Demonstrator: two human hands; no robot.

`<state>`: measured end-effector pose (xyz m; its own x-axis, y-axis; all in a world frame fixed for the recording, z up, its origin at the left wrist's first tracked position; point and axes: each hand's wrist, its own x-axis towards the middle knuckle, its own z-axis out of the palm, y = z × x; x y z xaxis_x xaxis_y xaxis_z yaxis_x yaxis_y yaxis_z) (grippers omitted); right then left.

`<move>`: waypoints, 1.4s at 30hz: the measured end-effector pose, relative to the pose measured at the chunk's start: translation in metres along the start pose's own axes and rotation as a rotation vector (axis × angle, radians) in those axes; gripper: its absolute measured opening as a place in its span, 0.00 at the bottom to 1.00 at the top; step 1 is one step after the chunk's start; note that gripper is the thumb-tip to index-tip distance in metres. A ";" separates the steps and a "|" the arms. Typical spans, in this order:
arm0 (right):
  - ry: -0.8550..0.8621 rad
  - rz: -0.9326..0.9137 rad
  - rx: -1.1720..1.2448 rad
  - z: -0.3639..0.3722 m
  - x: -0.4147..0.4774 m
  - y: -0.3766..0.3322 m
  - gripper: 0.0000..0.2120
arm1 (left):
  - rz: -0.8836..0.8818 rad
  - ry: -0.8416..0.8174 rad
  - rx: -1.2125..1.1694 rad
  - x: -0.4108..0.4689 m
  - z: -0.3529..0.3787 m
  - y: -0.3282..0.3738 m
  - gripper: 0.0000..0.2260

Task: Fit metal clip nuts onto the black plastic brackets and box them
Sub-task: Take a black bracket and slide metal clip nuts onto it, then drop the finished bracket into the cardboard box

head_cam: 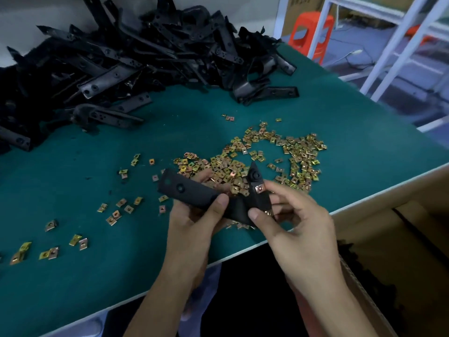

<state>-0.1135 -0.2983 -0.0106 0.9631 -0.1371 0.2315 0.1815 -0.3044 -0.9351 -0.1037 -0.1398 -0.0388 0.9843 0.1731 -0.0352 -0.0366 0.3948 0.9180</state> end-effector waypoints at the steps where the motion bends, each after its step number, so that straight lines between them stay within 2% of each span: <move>1: 0.016 -0.008 -0.005 -0.009 0.000 0.000 0.26 | 0.033 -0.003 0.016 -0.002 0.007 -0.002 0.26; 6: 0.147 0.020 -0.026 -0.056 -0.005 0.009 0.23 | 0.211 -0.055 0.119 -0.011 0.058 -0.014 0.36; 9: 0.239 0.060 -0.036 -0.090 -0.011 0.014 0.22 | 0.245 -0.098 0.107 -0.015 0.093 -0.018 0.40; 15: 0.435 0.162 -0.114 -0.155 -0.032 0.027 0.20 | 0.187 -0.295 0.099 -0.028 0.156 -0.043 0.29; 19: 0.517 0.245 -0.214 -0.191 -0.048 0.037 0.21 | 0.135 -0.390 0.202 -0.034 0.185 -0.065 0.26; 23: 0.491 0.358 -0.354 -0.220 -0.063 0.047 0.23 | 0.064 -0.505 0.416 -0.033 0.198 -0.081 0.25; 27: 0.449 0.445 -0.540 -0.236 -0.074 0.053 0.21 | -0.034 -0.650 0.603 -0.028 0.205 -0.091 0.27; 31: 0.403 0.510 -0.603 -0.238 -0.075 0.056 0.18 | -0.060 -0.753 0.624 -0.024 0.201 -0.097 0.24; 34: 0.363 0.472 -0.621 -0.225 -0.069 0.052 0.17 | -0.079 -0.830 0.599 -0.025 0.195 -0.096 0.21; 38: 0.274 0.355 -0.566 -0.185 -0.051 0.039 0.15 | -0.018 -0.764 0.559 -0.028 0.181 -0.080 0.19; 42: 0.124 0.203 -0.508 -0.122 -0.022 0.020 0.18 | 0.088 -0.583 0.615 -0.023 0.147 -0.048 0.15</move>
<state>-0.1556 -0.4167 -0.0021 0.9327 -0.3403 0.1190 -0.1527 -0.6719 -0.7248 -0.0994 -0.2953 -0.0242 0.9199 -0.3791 0.1000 -0.1825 -0.1883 0.9650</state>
